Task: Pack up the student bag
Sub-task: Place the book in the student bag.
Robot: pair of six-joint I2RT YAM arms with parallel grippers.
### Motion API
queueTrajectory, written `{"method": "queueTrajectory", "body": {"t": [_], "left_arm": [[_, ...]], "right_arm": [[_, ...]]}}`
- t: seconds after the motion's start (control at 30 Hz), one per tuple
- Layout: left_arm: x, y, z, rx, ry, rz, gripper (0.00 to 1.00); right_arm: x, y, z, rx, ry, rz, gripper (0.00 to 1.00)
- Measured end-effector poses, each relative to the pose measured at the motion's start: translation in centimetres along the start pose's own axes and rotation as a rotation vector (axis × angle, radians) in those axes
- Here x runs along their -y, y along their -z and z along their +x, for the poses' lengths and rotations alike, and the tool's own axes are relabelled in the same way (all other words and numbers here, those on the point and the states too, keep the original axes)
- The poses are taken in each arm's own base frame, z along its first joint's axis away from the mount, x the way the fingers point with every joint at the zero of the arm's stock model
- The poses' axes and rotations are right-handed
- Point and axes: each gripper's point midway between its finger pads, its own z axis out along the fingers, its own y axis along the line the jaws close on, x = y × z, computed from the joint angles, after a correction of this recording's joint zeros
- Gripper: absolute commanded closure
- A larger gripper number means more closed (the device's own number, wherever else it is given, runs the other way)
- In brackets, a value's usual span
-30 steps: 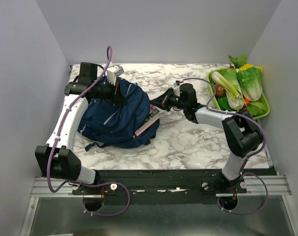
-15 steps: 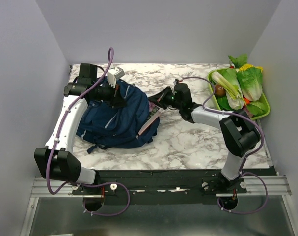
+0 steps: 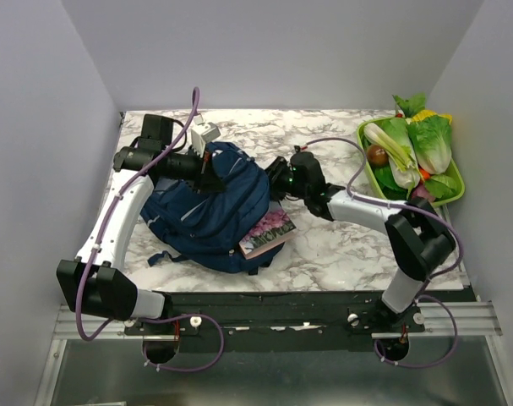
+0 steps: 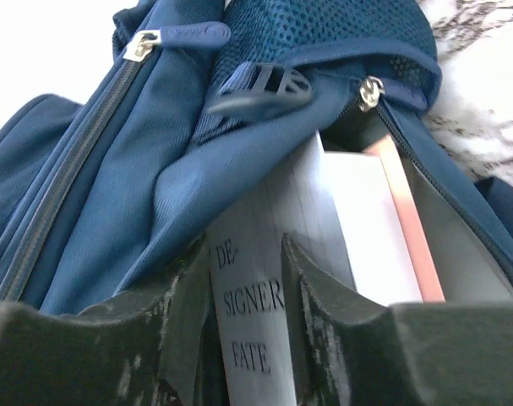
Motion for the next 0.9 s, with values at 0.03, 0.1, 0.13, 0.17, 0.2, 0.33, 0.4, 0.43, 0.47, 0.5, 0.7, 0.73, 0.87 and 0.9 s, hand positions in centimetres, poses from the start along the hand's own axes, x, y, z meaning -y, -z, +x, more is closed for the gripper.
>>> {"method": "queueTrajectory", "body": {"t": [0.03, 0.1, 0.13, 0.17, 0.2, 0.33, 0.4, 0.43, 0.47, 0.5, 0.7, 0.73, 0.87, 0.9], "left_arm": [[0.0, 0.0, -0.1, 0.005, 0.0, -0.001, 1.0], [-0.1, 0.0, -0.3, 0.012, -0.001, -0.004, 1.0], [-0.1, -0.1, -0.4, 0.013, -0.001, -0.004, 1.0], [-0.1, -0.1, -0.4, 0.013, -0.002, -0.005, 1.0], [-0.2, -0.1, -0.4, 0.014, -0.003, -0.005, 1.0], [-0.3, -0.2, -0.3, 0.012, -0.002, -0.006, 1.0], [-0.3, -0.2, -0.3, 0.012, -0.004, -0.006, 1.0], [-0.3, -0.2, -0.3, 0.012, -0.006, -0.006, 1.0], [-0.3, -0.2, -0.2, 0.011, -0.006, -0.006, 1.0], [-0.3, -0.2, -0.1, 0.01, -0.007, -0.006, 1.0], [-0.5, -0.3, 0.1, 0.008, -0.009, -0.005, 1.0], [-0.5, -0.3, 0.1, 0.008, -0.01, -0.005, 1.0], [-0.5, -0.3, 0.1, 0.008, -0.013, -0.006, 1.0], [-0.5, -0.3, 0.1, 0.008, -0.013, -0.006, 1.0]], "right_arm": [[0.0, 0.7, -0.1, 0.007, 0.005, 0.002, 0.42], [0.0, 2.2, -0.5, 0.018, 0.014, 0.007, 0.38], [0.3, 2.9, -0.9, 0.026, 0.017, 0.015, 0.32], [0.6, 3.5, -1.3, 0.036, 0.021, 0.02, 0.3], [0.9, 4.1, -1.7, 0.046, 0.027, 0.027, 0.28], [2.4, 6.0, -3.3, 0.072, 0.073, 0.095, 0.21], [3.6, 6.9, -4.0, 0.081, 0.099, 0.147, 0.2], [3.9, 7.5, -4.3, 0.085, 0.111, 0.165, 0.21], [4.3, 8.1, -4.5, 0.088, 0.119, 0.181, 0.22], [4.5, 8.7, -4.7, 0.091, 0.125, 0.19, 0.23], [6.3, 12.8, -2.4, 0.054, 0.148, 0.19, 0.22], [6.6, 13.5, -1.5, 0.034, 0.15, 0.182, 0.21], [7.6, 15.8, 1.8, -0.052, 0.14, 0.121, 0.18], [7.8, 16.3, 2.6, -0.067, 0.134, 0.098, 0.17]]}}
